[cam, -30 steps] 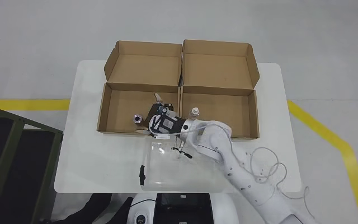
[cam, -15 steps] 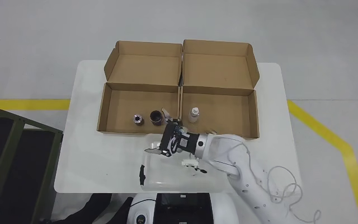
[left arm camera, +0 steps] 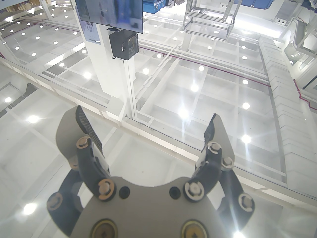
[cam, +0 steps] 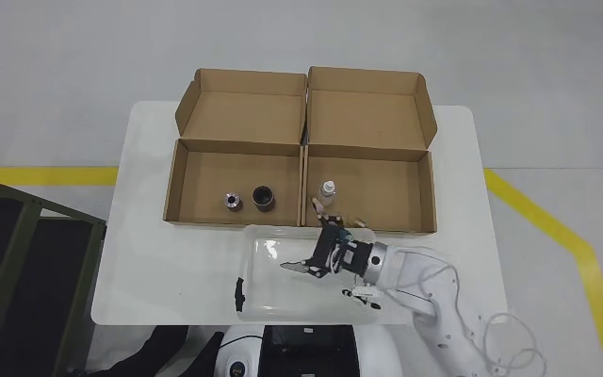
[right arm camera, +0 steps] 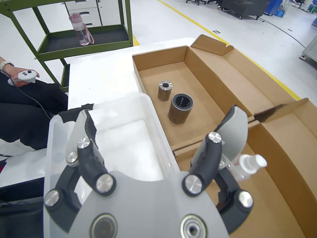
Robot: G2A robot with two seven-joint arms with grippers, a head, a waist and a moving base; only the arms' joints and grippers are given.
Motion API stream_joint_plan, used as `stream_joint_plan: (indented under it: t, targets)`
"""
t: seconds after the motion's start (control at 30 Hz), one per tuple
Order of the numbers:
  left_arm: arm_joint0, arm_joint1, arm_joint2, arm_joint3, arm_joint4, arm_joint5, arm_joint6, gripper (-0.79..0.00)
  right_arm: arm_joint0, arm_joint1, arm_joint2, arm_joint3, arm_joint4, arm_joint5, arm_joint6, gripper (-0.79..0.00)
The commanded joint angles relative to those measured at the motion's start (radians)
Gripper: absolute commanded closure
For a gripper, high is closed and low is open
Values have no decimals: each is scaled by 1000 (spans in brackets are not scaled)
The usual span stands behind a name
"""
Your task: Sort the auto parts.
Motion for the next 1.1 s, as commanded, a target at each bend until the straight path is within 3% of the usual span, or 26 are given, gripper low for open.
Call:
stream_joint_plan:
  t: [0.0,0.43,1.07]
  targets:
    - [0,0,0,0,0,0,0,-785,-25,6,31,-11,-2,7,-8,-785]
    - [0,0,0,0,0,0,0,-785,-162,40,229,-57,-22,54,-82,-785]
    - [0,0,0,0,0,0,0,-785,-368,64,456,-109,-69,236,-276,-785]
